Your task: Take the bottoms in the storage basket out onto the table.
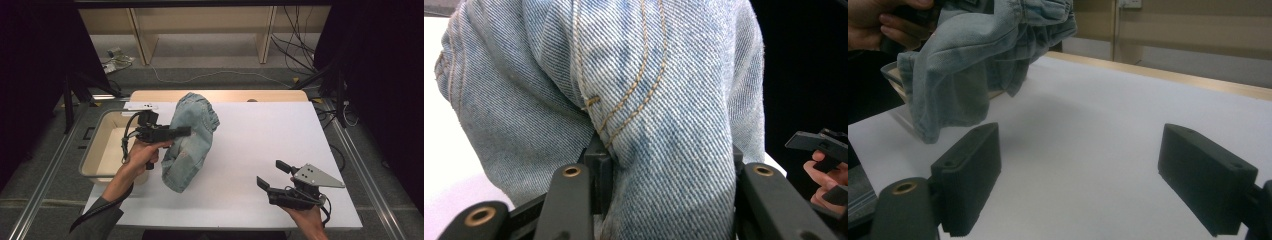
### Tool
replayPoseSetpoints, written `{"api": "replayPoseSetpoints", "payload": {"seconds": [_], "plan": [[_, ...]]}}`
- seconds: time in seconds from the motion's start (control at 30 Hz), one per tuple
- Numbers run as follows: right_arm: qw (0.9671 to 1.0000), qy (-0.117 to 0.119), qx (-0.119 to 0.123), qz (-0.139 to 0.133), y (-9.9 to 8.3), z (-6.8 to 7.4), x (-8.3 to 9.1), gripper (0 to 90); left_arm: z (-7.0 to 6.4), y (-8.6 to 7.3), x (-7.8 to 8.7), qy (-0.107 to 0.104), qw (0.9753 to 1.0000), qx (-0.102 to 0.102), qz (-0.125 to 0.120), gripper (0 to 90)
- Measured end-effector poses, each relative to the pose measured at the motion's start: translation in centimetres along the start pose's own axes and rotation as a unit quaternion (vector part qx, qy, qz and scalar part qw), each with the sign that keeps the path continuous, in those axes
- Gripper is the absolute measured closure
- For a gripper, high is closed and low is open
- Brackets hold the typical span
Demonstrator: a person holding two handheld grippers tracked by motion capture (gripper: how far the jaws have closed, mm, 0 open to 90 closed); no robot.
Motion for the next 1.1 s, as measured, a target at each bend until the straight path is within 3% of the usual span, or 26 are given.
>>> {"api": "replayPoseSetpoints", "payload": {"seconds": [1.1], "plan": [[1.0000, -0.001, 0.001, 0.000, 0.0, -0.1, 0.0, 18.5, -1.2, -1.6, -3.9, -0.007, 0.9997, 0.012, 0.021, 56.8]]}}
Point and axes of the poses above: each handheld gripper's, and its own axes: x roughly backward along the jaws, y roughly out of its top, z roughly to its left, the point moved 4 cm from there along -x, roughly forward along the jaws, and after that the axes turned 15 degrees about -x, right-handed, at the moved point
